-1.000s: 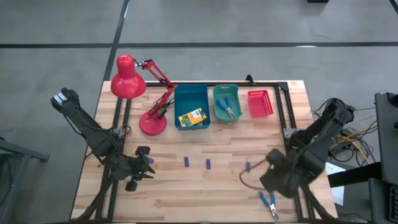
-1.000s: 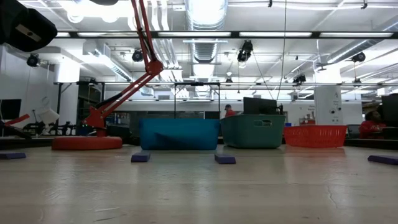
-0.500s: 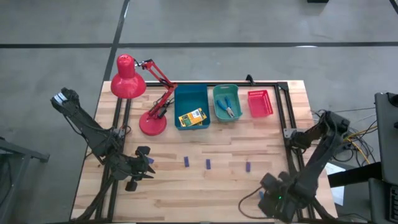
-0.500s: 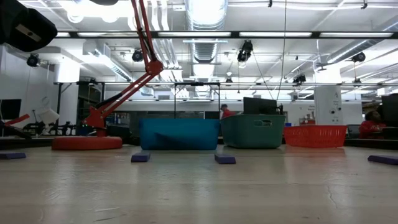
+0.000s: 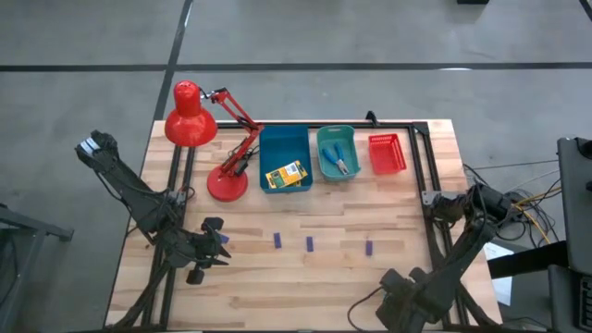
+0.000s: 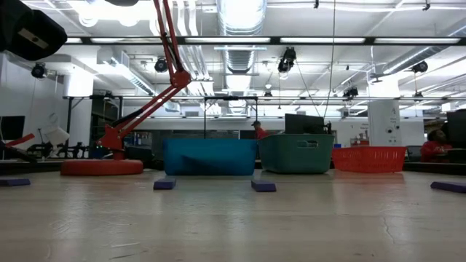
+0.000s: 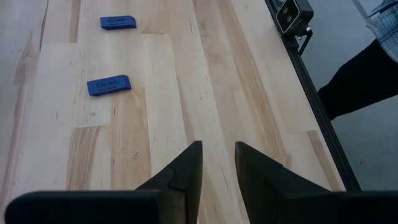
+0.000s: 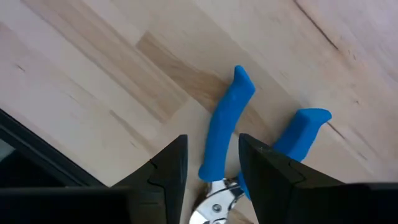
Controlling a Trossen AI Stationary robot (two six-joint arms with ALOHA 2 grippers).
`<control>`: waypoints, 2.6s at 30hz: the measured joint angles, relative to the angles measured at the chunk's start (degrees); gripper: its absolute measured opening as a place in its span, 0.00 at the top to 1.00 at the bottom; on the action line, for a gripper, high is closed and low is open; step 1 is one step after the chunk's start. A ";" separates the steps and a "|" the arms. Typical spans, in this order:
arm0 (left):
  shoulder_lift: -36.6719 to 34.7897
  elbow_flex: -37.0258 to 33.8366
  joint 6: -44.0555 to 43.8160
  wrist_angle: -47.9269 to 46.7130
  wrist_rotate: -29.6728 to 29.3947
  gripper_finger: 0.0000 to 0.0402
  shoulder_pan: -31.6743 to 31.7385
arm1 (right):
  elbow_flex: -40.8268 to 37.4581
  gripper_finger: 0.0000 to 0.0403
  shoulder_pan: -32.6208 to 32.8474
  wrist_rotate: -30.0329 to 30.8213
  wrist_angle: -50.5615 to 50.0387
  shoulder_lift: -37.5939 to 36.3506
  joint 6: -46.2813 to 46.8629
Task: Pick & Place School Supplies
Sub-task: Put the blue whole punchers into the green bin
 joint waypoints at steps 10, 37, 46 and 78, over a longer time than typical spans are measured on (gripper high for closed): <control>0.00 0.00 0.01 0.00 0.00 0.75 0.00 | -0.52 0.66 -0.01 -1.06 0.28 2.57 -1.99; 0.00 0.00 -0.01 0.00 0.01 0.75 -0.01 | -3.64 0.90 -0.50 -1.61 6.84 2.93 -2.12; 0.00 0.00 0.02 0.00 0.00 0.75 -0.02 | -3.54 0.89 -0.62 -1.65 6.31 2.84 -2.41; 0.00 0.00 -0.01 0.00 0.00 0.75 -0.02 | -0.74 0.87 -16.45 9.28 -13.50 -26.29 -17.20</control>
